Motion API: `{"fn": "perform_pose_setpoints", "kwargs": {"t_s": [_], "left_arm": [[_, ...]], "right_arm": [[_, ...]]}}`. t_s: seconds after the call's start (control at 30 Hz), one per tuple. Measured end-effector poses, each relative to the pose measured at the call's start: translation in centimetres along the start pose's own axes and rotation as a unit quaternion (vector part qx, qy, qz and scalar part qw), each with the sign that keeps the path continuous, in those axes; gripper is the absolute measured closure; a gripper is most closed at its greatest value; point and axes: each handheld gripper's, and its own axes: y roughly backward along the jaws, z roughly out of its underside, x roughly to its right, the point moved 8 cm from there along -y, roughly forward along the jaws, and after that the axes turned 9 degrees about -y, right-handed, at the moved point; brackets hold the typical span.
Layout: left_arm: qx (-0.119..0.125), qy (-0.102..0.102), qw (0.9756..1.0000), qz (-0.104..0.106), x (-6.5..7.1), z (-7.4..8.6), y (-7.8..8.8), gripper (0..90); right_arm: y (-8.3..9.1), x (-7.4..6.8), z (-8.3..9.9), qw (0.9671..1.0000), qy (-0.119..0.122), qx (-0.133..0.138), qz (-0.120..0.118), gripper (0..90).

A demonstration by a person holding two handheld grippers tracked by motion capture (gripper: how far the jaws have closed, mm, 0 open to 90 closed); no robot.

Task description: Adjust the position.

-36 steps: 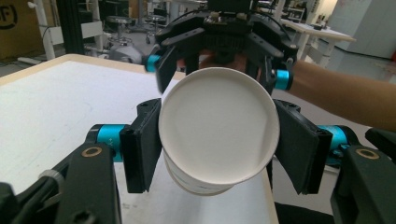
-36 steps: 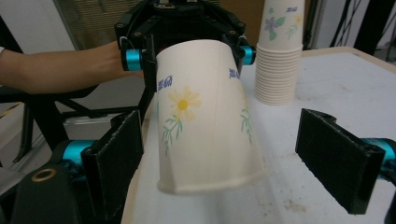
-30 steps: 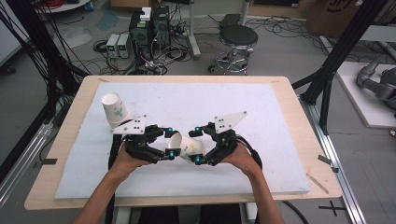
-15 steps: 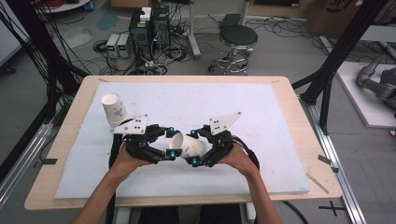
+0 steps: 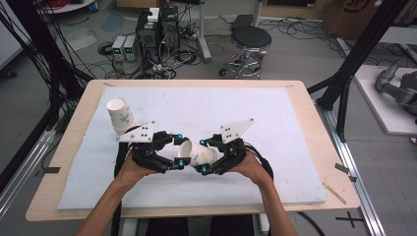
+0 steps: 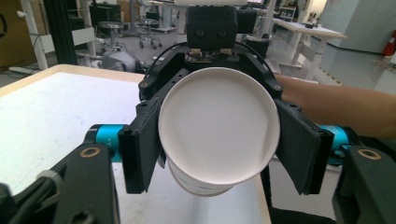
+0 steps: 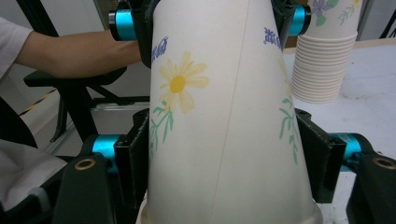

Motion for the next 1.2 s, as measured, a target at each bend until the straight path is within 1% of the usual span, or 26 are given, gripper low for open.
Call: {"fn": "perform_pose_setpoints", "kwargs": {"t_s": [0.07, 0.1, 0.2, 0.23, 0.27, 0.37, 0.4, 0.47, 0.53, 0.57, 0.6, 0.63, 0.67, 0.7, 0.73, 0.77, 0.8, 0.83, 0.87, 0.9, 0.93, 0.97, 1.03, 1.1, 1.17, 1.2], "left_arm": [[-0.001, 0.02, 0.9997, 0.011, 0.0, 0.1, 0.1, 4.5], [0.0, 0.027, 0.9995, 0.015, 0.0, 0.1, 0.2, 2.8], [-0.005, 0.021, 0.9997, 0.013, -0.1, 0.1, 0.5, 2.8], [-0.013, 0.027, 0.9991, 0.029, 0.2, 0.2, 0.6, 2.8], [-0.016, 0.027, 0.9988, 0.038, 0.3, 0.2, 0.7, 2.9], [-0.055, 0.013, 0.9979, 0.031, 0.4, 0.5, 0.8, 4.1], [-0.08, 0.009, 0.9965, 0.024, 0.3, 0.7, 0.8, 4.1], [-0.103, 0.004, 0.9945, 0.018, 0.1, 0.7, 0.9, 4.2], [-0.132, 0.003, 0.9911, 0.015, -0.2, 0.8, 1.0, 4.1], [-0.158, -0.001, 0.9872, 0.017, -0.2, 0.9, 1.0, 4.1], [-0.174, -0.006, 0.9846, 0.018, -0.3, 1.0, 1.0, 4.1], [-0.194, -0.011, 0.9806, 0.022, -0.3, 1.1, 1.0, 4.2], [-0.21, -0.009, 0.9771, 0.03, -0.2, 1.1, 1.0, 4.2], [-0.228, -0.01, 0.9729, 0.034, -0.2, 1.2, 1.0, 4.1], [-0.245, -0.01, 0.9689, 0.036, -0.2, 1.3, 1.0, 4.1], [-0.264, -0.007, 0.9636, 0.041, -0.3, 1.5, 1.0, 4.2], [-0.279, -0.004, 0.9593, 0.043, -0.3, 1.6, 1.0, 4.1], [-0.289, -0.005, 0.9563, 0.044, -0.4, 1.8, 1.0, 4.1], [-0.306, -0.006, 0.9507, 0.048, -0.5, 1.9, 1.1, 4.1], [-0.312, -0.003, 0.949, 0.047, -0.4, 1.9, 1.1, 4.2], [-0.318, -0.005, 0.9468, 0.049, -0.5, 1.9, 1.1, 4.2], [-0.321, -0.005, 0.9457, 0.048, -0.5, 1.8, 1.1, 4.1], [-0.334, -0.012, 0.9411, 0.049, -0.6, 1.8, 1.1, 4.1], [-0.338, -0.01, 0.9395, 0.052, -0.7, 1.8, 1.1, 4.1], [-0.339, -0.012, 0.9391, 0.053, -0.7, 1.8, 0.9, 4.1], [-0.339, -0.01, 0.9393, 0.054, -0.6, 1.9, 0.8, 4.1]], "right_arm": [[0.1, 0.1, 0.1, 1.0, -0.001, -0.001, 0.005, 30.8], [0.1, 0.1, 0.2, 1.0, -0.002, 0.0, 0.006, 30.8], [0.3, 0.3, 0.4, 0.9999, -0.008, 0.001, 0.01, 30.8], [0.4, 0.3, 0.4, 0.9999, -0.01, 0.001, 0.012, 30.8], [0.4, 0.3, 0.5, 0.9998, -0.013, -0.002, 0.014, 30.7], [0.6, 0.3, 0.5, 0.9997, -0.01, -0.007, 0.021, 30.8], [0.7, 0.2, 0.5, 0.9996, -0.012, -0.013, 0.021, 30.8], [0.8, 0.1, 0.4, 0.999, -0.006, -0.03, 0.031, 30.8], [1.0, -0.1, 0.1, 0.9978, -0.001, -0.054, 0.039, 30.8], [1.1, -0.1, 0.0, 0.9947, -0.002, -0.086, 0.056, 30.9], [1.1, -0.1, 0.0, 0.9947, -0.002, -0.086, 0.056, 30.9], [1.2, 0.0, 0.0, 0.9907, -0.005, -0.118, 0.068, 30.9], [1.2, 0.0, 0.0, 0.9907, -0.005, -0.118, 0.068, 30.9], [1.4, 0.1, 0.0, 0.9833, -0.007, -0.16, 0.086, 31.0], [1.4, 0.1, 0.0, 0.9833, -0.007, -0.16, 0.086, 31.0], [1.4, 0.1, 0.0, 0.9794, -0.009, -0.18, 0.091, 31.0], [1.4, 0.2, 0.0, 0.9743, -0.011, -0.202, 0.099, 31.0], [1.4, 0.1, 0.0, 0.9696, -0.015, -0.22, 0.105, 31.0], [1.4, 0.1, 0.0, 0.9665, -0.016, -0.232, 0.108, 31.0], [1.4, 0.1, 0.0, 0.9617, -0.015, -0.25, 0.112, 31.0], [1.4, 0.1, -0.1, 0.9582, -0.017, -0.261, 0.115, 31.0], [1.3, 0.0, -0.1, 0.955, -0.02, -0.273, 0.114, 31.0], [1.2, 0.1, -0.2, 0.9496, -0.016, -0.29, 0.119, 31.0], [1.1, -0.1, -0.3, 0.9465, -0.016, -0.3, 0.118, 31.0], [1.1, -0.2, -0.4, 0.9437, -0.019, -0.307, 0.122, 31.0], [1.0, -0.1, -0.5, 0.9458, -0.01, -0.303, 0.117, 31.0]]}}
